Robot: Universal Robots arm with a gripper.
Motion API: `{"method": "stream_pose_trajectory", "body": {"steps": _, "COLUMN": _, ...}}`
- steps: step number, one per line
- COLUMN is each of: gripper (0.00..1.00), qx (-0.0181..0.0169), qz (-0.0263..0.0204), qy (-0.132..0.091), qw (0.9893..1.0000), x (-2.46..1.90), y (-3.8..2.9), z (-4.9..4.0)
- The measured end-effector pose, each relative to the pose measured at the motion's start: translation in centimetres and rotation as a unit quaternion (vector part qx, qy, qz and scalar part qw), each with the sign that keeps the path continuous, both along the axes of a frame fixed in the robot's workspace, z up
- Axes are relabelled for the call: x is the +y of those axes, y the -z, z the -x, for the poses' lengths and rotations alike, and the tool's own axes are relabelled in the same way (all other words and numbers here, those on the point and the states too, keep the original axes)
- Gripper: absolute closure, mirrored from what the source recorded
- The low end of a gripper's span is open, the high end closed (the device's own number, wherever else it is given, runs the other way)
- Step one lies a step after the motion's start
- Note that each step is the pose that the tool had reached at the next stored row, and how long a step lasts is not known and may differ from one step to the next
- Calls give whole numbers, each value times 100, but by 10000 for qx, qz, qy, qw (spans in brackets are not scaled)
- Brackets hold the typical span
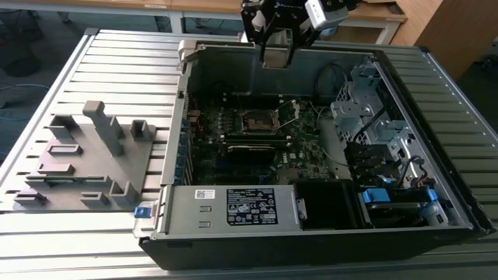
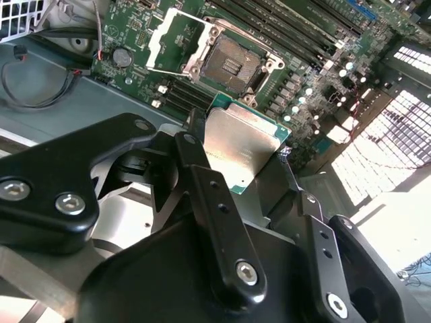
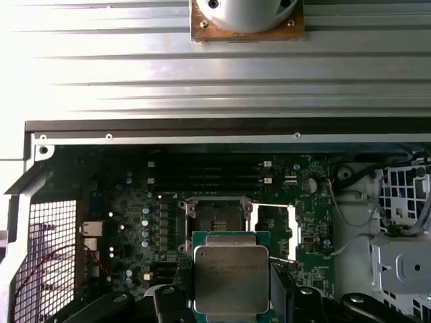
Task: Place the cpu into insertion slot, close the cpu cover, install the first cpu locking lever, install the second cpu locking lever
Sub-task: 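Place the cpu into insertion slot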
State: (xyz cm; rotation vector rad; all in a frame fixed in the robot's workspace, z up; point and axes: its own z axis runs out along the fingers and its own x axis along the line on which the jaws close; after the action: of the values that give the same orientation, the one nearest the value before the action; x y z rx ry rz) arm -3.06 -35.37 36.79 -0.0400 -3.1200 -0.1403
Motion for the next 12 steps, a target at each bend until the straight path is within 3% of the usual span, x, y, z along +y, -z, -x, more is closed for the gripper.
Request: {"method": "stream_pose_trajectory", "body": {"steps": 12, "gripper": 46, "qx": 0, "qz": 0, "qy": 0, "qw": 10000, "x": 0, "y": 48, "z": 0}}
